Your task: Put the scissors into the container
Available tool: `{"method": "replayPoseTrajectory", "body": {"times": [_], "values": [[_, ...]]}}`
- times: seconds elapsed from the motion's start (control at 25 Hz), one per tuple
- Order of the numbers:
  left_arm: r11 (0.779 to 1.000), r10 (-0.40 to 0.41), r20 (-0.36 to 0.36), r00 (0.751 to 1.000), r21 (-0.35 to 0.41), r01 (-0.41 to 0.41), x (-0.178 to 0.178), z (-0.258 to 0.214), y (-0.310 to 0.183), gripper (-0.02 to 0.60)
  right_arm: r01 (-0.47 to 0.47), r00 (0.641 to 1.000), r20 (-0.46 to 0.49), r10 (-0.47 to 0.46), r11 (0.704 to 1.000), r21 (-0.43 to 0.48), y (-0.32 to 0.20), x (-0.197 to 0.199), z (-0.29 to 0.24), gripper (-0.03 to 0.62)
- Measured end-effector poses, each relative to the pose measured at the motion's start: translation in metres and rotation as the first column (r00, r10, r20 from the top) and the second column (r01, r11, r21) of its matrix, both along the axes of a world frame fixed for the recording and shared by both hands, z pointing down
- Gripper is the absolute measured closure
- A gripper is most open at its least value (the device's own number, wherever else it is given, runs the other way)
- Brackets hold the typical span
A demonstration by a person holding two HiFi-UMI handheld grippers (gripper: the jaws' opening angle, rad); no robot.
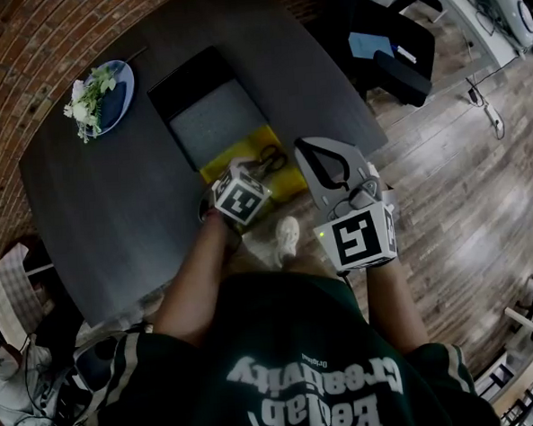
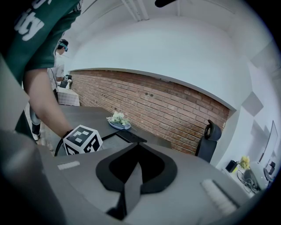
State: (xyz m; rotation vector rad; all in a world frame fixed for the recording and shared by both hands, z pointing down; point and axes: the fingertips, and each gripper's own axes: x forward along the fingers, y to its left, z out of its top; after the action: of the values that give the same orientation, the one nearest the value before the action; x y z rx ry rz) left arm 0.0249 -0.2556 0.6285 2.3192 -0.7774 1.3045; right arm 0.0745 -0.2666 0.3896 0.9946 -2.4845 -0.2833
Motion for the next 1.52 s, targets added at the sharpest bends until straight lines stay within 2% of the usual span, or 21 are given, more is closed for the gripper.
{"method": "replayPoseTrajectory", "body": {"times": [0.52, 0.84, 1.16, 1.36, 1.52], "values": [[1.000, -0.007, 0.011, 1.000, -0.002, 0.007, -0.002, 0.002, 0.001, 0.428, -0.003, 1.000, 0.006, 0.003, 1.000, -0.001, 0.003, 0.001, 0.000, 0.588], [1.000, 0.012, 0.020, 1.000, 0.005, -0.012, -0.003, 0.001, 0.004, 0.466, 0.006, 1.000, 0.005, -0.006, 1.000, 0.000, 0.005, -0.002, 0.000, 0.588], [1.000, 0.015, 0.023, 1.000, 0.002, -0.015, -0.003, 0.000, 0.004, 0.479, 0.000, 1.000, 0.002, 0.000, 1.000, -0.003, 0.006, 0.004, 0.000, 0.588], [0.999, 0.023, 0.034, 0.999, 0.036, -0.024, 0.001, 0.001, 0.007, 0.468, 0.002, 1.000, 0.004, -0.002, 1.000, -0.006, 0.007, 0.008, 0.000, 0.588], [0.999, 0.021, 0.029, 0.999, 0.031, -0.021, 0.001, 0.001, 0.006, 0.463, 0.001, 1.000, 0.006, -0.001, 1.000, -0.008, 0.007, 0.009, 0.001, 0.588]]}}
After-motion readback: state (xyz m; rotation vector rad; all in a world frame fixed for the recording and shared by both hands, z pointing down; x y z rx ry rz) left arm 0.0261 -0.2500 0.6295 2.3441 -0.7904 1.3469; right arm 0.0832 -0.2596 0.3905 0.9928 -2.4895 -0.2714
